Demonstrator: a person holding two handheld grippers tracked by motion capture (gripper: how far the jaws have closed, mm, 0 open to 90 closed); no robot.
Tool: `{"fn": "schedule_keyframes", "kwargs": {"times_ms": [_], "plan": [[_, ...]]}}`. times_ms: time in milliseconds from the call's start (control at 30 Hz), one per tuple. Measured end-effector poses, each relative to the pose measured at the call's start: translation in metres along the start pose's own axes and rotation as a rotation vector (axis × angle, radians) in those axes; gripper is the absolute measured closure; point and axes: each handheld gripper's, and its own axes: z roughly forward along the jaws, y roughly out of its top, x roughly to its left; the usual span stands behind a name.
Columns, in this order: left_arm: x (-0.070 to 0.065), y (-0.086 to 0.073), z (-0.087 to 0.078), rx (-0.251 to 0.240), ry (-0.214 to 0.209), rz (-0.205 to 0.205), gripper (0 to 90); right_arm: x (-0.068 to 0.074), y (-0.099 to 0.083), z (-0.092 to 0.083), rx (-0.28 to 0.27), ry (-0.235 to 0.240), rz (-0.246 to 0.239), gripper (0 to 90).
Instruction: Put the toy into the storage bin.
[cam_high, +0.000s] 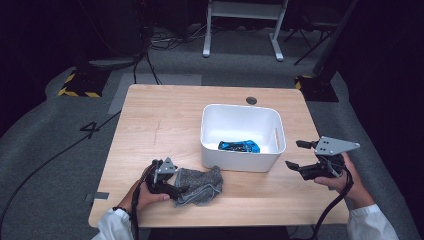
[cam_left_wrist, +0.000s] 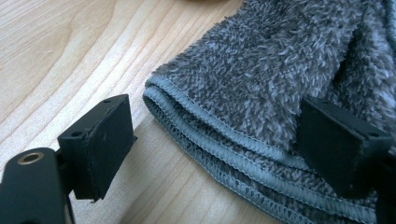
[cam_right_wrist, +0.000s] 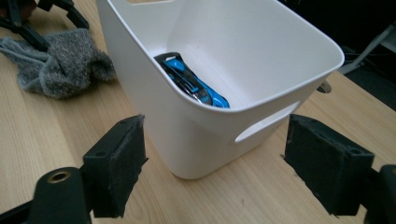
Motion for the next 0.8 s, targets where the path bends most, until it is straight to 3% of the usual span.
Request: {"fn": "schedule_keyframes", "kwargs": {"times_ms": [567,800], "plan": [[0.0,0.0,0.0,0.0,0.0,0.002,13.6,0.005,-0.043,0.02,0.119,-0.021,0.014,20.8],[0.0,0.0,0.0,0.0,0.001,0.001,13.6,0.004,-0.062,0.025,0.143,-0.029,0.039,18.7]]}}
